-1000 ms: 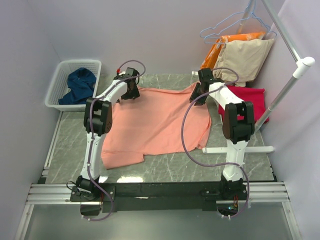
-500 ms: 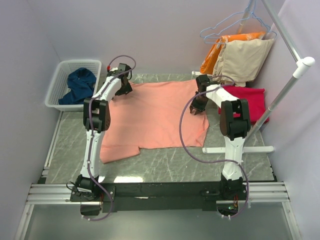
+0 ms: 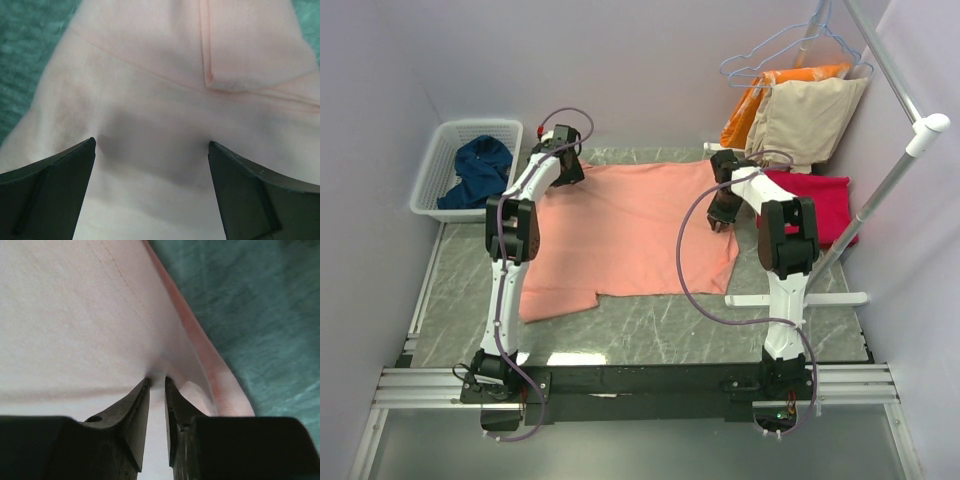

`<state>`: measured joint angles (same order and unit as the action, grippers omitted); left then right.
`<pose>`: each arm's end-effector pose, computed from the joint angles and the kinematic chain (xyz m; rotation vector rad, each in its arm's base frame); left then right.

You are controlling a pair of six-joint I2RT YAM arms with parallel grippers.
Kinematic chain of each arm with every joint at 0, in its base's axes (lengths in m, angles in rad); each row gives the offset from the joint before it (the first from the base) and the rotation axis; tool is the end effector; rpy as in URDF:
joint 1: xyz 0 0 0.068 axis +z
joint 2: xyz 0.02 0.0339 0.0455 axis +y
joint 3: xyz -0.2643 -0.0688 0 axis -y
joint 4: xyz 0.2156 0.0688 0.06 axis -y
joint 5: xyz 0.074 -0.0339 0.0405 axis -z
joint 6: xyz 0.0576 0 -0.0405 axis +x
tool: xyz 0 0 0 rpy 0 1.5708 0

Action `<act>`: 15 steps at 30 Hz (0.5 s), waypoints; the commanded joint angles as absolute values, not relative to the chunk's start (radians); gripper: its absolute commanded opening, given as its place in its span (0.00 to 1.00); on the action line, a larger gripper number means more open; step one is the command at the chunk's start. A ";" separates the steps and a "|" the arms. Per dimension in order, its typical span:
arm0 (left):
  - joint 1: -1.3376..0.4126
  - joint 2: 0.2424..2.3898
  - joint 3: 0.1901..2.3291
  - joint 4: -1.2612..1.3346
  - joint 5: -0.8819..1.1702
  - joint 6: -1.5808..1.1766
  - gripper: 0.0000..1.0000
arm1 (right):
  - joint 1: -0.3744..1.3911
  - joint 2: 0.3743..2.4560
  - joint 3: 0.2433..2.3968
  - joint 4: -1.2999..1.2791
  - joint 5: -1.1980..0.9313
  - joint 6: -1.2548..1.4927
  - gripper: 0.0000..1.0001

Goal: Fold and stack the t-shirts
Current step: Flatten the tshirt out

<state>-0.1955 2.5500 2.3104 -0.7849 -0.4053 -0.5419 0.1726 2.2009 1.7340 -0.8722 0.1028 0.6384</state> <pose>0.5233 -0.0805 0.1596 -0.5688 2.4218 0.2252 0.4201 0.0672 0.1558 0.6835 2.8065 -0.0040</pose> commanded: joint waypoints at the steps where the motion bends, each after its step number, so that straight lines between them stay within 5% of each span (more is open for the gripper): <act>1: -0.189 2.429 2.246 -0.684 -0.379 -0.496 1.00 | 0.160 2.123 1.720 -0.901 0.215 0.666 0.25; 8: -0.198 2.166 2.056 -0.692 -0.377 -0.508 1.00 | 0.224 1.974 1.661 -0.813 0.190 0.601 0.28; 15: -0.261 1.846 1.518 -0.759 -0.416 -0.595 1.00 | 0.408 1.890 1.547 -0.763 0.200 0.561 0.30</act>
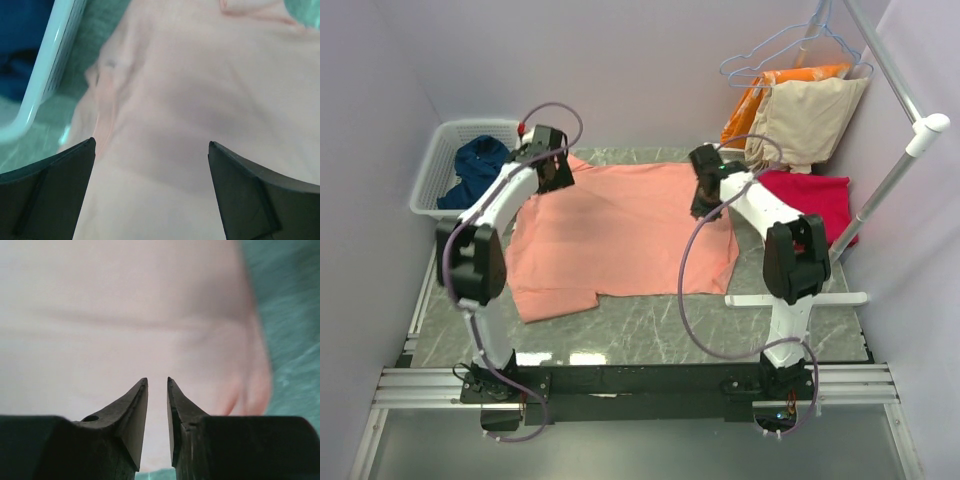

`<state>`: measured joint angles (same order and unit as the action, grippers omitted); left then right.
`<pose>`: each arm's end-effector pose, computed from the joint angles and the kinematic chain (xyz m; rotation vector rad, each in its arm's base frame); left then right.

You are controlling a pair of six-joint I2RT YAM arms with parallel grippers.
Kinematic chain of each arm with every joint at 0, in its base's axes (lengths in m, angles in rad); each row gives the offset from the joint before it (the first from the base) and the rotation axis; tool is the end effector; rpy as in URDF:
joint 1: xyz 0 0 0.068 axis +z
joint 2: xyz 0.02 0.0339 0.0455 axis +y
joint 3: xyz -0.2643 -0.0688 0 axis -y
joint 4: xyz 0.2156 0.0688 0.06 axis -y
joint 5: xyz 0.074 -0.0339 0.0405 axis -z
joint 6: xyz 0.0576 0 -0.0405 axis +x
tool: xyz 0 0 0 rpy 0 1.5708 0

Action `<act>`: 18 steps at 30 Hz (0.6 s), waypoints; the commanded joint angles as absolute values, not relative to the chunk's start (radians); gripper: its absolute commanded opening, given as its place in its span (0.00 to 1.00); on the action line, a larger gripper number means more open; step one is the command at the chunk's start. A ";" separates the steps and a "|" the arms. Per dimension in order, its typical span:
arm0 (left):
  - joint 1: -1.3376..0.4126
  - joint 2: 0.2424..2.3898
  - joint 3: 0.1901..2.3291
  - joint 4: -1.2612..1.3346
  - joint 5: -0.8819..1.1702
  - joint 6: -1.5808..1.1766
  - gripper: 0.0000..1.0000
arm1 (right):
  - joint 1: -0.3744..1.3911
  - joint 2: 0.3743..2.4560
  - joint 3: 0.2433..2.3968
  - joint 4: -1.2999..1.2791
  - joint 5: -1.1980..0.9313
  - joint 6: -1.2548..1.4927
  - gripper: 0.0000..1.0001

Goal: Fold and stack the t-shirts
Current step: Flatten the tshirt out

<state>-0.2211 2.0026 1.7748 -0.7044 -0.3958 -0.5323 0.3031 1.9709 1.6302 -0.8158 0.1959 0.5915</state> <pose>0.4244 -0.0726 0.2612 -0.5304 2.3520 0.1560 0.3839 0.1083 0.2220 0.4407 2.6494 0.0062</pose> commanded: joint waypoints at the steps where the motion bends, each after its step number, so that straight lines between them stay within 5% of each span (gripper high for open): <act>1: -0.261 1.753 1.452 -0.755 -0.410 -0.627 0.99 | 0.426 1.861 1.523 -0.732 0.201 0.563 0.31; 10: -0.258 1.223 0.947 -0.802 -0.414 -0.877 0.95 | 0.575 1.726 1.296 -0.586 0.164 0.569 0.26; 13: -0.250 1.134 0.859 -0.865 -0.416 -0.946 0.89 | 0.606 1.712 1.279 -0.586 0.178 0.572 0.25; 18: -0.242 1.114 0.824 -0.919 -0.345 -1.014 0.65 | 0.641 1.703 1.273 -0.595 0.190 0.592 0.25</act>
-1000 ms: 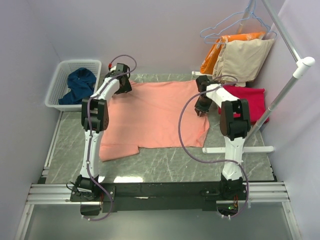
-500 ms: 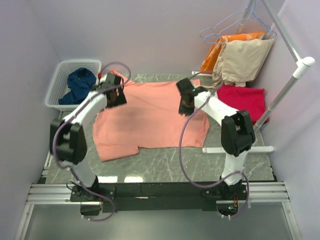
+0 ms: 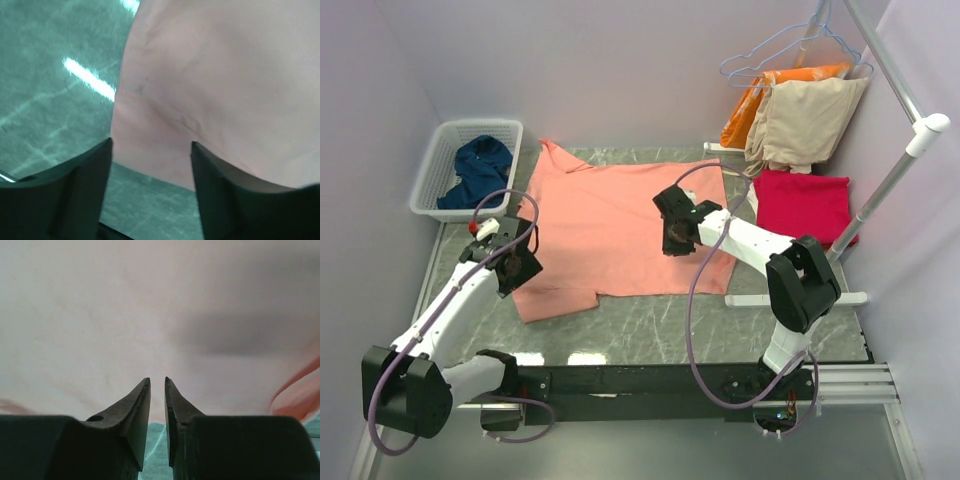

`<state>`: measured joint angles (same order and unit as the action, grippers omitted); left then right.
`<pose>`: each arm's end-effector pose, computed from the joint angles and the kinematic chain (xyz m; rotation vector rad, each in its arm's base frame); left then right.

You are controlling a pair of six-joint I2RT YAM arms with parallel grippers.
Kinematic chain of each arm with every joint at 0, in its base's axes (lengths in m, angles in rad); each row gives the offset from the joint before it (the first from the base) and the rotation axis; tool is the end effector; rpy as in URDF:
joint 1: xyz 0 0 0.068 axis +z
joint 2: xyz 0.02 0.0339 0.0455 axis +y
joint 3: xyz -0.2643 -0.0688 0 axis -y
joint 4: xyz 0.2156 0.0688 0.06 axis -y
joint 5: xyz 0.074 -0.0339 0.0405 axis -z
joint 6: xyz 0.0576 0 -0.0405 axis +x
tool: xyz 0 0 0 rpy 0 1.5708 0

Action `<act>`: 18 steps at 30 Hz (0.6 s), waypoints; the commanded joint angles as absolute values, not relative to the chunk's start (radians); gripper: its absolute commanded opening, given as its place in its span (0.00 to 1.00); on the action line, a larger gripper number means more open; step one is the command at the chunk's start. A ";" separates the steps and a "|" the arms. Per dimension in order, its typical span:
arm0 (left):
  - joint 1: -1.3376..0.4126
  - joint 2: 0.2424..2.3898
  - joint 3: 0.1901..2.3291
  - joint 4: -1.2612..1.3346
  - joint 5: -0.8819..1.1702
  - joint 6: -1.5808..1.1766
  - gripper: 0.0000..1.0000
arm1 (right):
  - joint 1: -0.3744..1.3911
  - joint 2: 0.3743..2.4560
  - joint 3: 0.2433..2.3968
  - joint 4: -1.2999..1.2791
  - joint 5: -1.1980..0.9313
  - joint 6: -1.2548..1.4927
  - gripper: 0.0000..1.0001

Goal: Fold and stack the t-shirts
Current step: Flatten the tshirt out

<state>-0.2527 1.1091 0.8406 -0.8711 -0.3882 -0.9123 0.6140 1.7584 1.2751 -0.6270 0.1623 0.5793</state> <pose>0.1790 -0.0237 0.2351 -0.9375 2.3969 0.1123 0.2884 0.1919 0.2089 0.0046 2.6667 0.1718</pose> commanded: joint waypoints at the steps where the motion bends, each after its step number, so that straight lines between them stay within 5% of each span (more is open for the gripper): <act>1: -0.235 1.136 0.822 -0.933 -0.298 -1.035 0.60 | 0.647 1.701 1.273 -0.603 0.190 0.595 0.24; 3: -0.233 1.149 0.813 -0.945 -0.255 -1.048 0.51 | 0.653 1.692 1.270 -0.606 0.192 0.600 0.24; 10: -0.230 1.156 0.732 -0.963 -0.307 -1.190 0.63 | 0.657 1.664 1.221 -0.586 0.187 0.604 0.24; 18: -0.229 1.224 0.686 -0.950 -0.337 -1.261 0.62 | 0.655 1.677 1.218 -0.588 0.192 0.588 0.24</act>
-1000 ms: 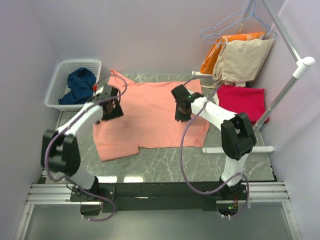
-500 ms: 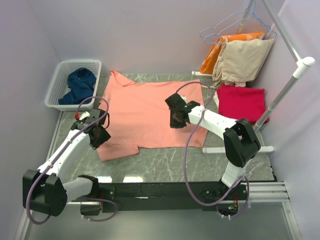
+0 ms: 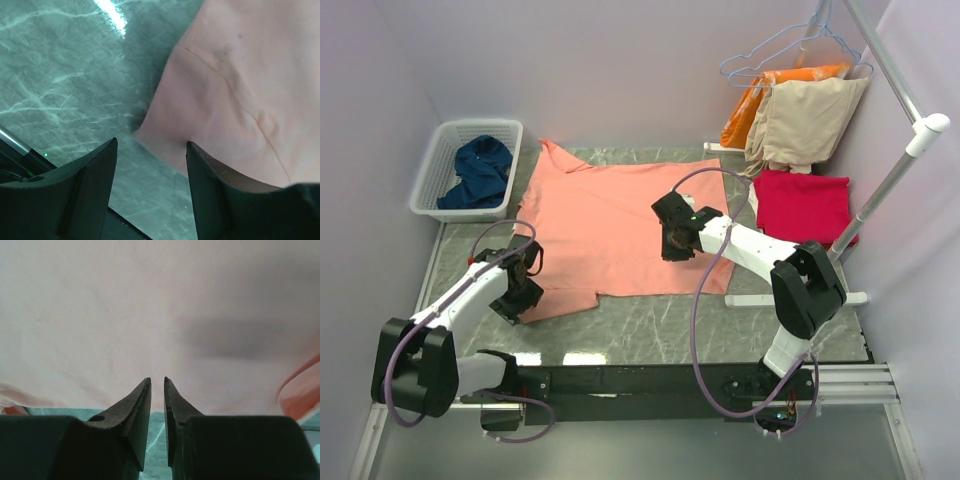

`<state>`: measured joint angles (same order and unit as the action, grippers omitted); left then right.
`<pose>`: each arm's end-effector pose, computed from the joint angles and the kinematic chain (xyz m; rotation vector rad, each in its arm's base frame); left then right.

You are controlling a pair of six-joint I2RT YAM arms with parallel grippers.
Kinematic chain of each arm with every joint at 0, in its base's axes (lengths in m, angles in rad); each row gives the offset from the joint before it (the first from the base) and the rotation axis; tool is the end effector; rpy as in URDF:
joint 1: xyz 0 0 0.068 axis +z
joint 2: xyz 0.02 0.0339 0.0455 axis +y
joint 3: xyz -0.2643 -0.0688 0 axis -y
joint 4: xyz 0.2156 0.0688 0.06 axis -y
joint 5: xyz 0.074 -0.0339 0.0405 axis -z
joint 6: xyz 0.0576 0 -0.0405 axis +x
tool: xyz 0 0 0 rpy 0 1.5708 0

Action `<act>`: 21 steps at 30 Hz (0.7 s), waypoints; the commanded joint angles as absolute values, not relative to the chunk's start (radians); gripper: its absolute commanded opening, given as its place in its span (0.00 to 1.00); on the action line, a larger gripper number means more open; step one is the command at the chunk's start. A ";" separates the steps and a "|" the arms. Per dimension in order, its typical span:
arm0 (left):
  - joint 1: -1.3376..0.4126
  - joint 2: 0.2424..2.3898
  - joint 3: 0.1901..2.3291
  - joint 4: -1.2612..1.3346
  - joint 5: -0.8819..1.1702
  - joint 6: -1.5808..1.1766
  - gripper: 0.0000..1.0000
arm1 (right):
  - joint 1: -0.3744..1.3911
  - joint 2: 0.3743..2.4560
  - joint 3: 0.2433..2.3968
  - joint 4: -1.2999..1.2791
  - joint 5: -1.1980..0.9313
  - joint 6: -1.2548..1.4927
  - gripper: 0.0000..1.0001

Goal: Fold and stack the t-shirts
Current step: Flatten the tshirt out

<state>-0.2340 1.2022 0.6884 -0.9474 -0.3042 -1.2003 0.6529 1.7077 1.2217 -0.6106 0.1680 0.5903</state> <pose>0.1559 -0.0194 0.1782 -1.3458 2.5136 0.2266 0.2715 0.1955 0.2113 -0.0291 2.6544 0.1918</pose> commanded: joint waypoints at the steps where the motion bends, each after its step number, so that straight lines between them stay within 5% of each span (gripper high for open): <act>1: -0.229 1.239 0.684 -0.945 -0.337 -1.258 0.61 | 0.655 1.680 1.221 -0.589 0.195 0.588 0.23; 6: -0.229 1.296 0.692 -0.904 -0.321 -1.246 0.46 | 0.653 1.698 1.235 -0.595 0.198 0.577 0.23; 11: -0.230 1.299 0.788 -0.969 -0.365 -1.233 0.01 | 0.653 1.718 1.265 -0.603 0.202 0.572 0.22; 21: -0.235 1.235 1.080 -1.152 -0.408 -1.158 0.01 | 0.655 1.769 1.341 -0.606 0.163 0.561 0.21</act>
